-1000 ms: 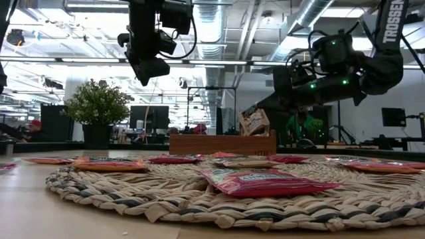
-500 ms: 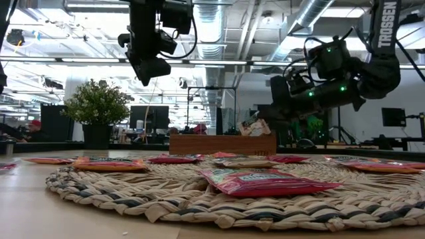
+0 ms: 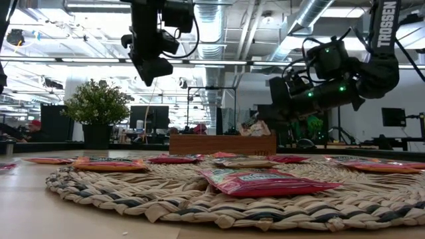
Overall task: Pick & Place Tea
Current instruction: Put the gold tea bag into the wooden organizer
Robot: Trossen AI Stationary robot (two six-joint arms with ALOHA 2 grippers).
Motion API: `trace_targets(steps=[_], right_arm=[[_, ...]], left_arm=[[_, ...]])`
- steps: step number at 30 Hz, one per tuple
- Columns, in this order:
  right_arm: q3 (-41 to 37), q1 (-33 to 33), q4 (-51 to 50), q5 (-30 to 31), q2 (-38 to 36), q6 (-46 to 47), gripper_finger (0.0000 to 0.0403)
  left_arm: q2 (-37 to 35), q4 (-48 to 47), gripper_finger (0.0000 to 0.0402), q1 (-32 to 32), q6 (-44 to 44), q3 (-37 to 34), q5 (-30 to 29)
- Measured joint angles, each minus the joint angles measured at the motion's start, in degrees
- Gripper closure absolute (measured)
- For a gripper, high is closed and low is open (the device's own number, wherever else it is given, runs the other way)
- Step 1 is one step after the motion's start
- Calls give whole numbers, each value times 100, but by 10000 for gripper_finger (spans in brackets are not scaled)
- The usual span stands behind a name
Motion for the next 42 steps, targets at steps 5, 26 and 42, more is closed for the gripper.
trace_targets(steps=[5, 26, 42], right_arm=[[0, 0, -21, -3, 0, 0, 365], [770, -224, -2068, -325, -758, -847, 317], [2186, -488, -5452, -574, -785, -2062, 356]], left_arm=[[0, 125, 269, 0, 135, 0, 0], [0, 255, 269, -1, 159, 0, 17], [0, 398, 269, 0, 159, 0, 15]])
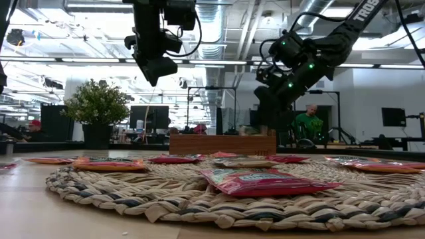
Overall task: Pick & Place Tea
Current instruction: Put the gold tea bag into the wooden organizer
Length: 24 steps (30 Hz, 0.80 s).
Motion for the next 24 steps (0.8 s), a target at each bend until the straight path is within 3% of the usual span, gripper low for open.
trace_targets(steps=[7, 14, 20, 24], right_arm=[[0, 38, -299, -2, -85, -48, 370], [0, 51, -439, 0, -635, -245, 387], [0, 51, -1354, 37, -1893, -551, 395], [0, 76, -2821, -407, -2970, -553, 393]], left_arm=[[0, 184, 269, 0, 81, 0, 0], [0, 296, 269, -2, 129, 0, -2], [0, 292, 269, -2, 76, 0, 63], [0, 290, 269, -30, -128, 0, 700]])
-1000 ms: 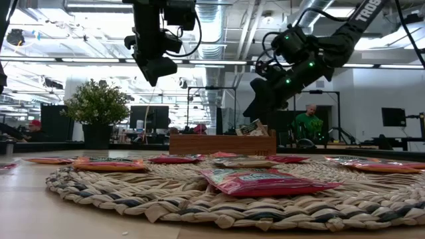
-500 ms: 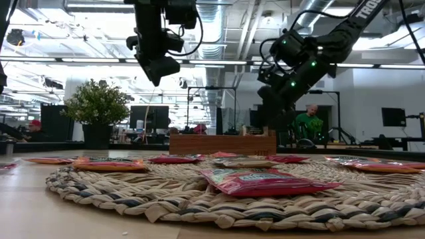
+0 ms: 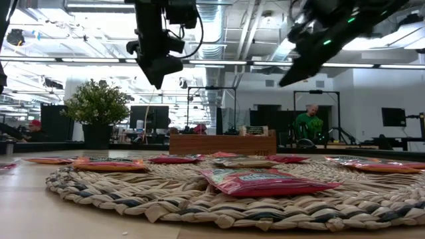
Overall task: Pick & Place Tea
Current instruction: Put the gold tea bag into the wooden organizer
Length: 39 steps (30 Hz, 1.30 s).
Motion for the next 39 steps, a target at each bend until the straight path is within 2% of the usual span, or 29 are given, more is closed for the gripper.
trace_targets(steps=[3, 6, 14, 18, 25, 30, 34, 37, 39], right_arm=[[0, 154, -1000, -533, -636, 167, 392], [-2, 426, -1680, -844, -1139, 438, 392], [-27, 1388, -2527, -700, -1851, 1046, 392], [-287, 1660, -2521, -575, -2153, 1325, 392], [-281, 1754, -2454, -476, -3331, 1396, 392], [-301, 1768, -2427, -385, -4341, 1760, 392], [-490, 1904, -2213, -521, -4935, 2107, 392], [-934, 2076, -2065, -545, -5317, 2459, 392], [-1338, 2206, -1600, -577, -5551, 2692, 392]], left_arm=[[0, 6, 269, -108, -69, 0, 331], [0, 6, 269, -239, -141, 0, 386], [0, 213, 269, -846, -871, -153, 601], [0, 648, 269, -1320, -1138, -400, 1010], [2, 1956, 269, -1964, -1135, -525, 1483], [2, 2986, 269, -2088, -840, -525, 1667], [63, 3642, 269, -2079, -560, -525, 2084], [235, 3988, 269, -2079, -460, -522, 2262], [366, 3997, 269, -2079, -467, -525, 2413]])
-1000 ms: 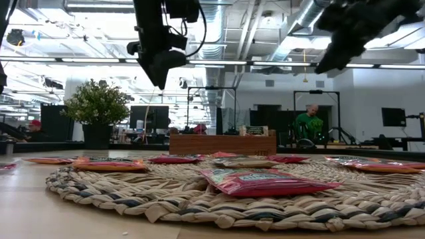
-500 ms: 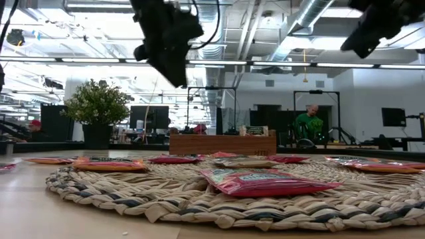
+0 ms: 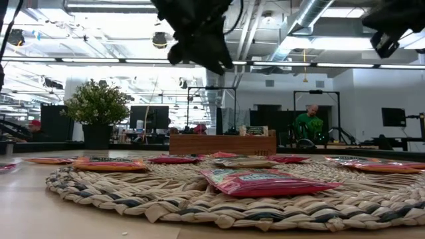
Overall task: Pick & Place Tea
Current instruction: Put the gold tea bag into the wooden organizer
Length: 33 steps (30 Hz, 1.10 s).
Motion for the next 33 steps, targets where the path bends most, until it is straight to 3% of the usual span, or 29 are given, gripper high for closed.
trace_targets(steps=[7, 19, 27, 33], right_arm=[[-1128, 386, 1558, 115, -525, 282, 392], [-1367, 420, 1744, 209, -503, 567, 392], [-1366, 418, 1673, 209, -519, 569, 392], [-1366, 418, 1614, 210, -519, 565, 392]], left_arm=[[527, 192, 269, 7, -23, 63, 776], [1321, -15, 269, -17, 301, 409, 2636], [1374, -246, 262, -267, 112, 411, 2583], [1374, -165, 205, -510, 105, 411, 2277]])
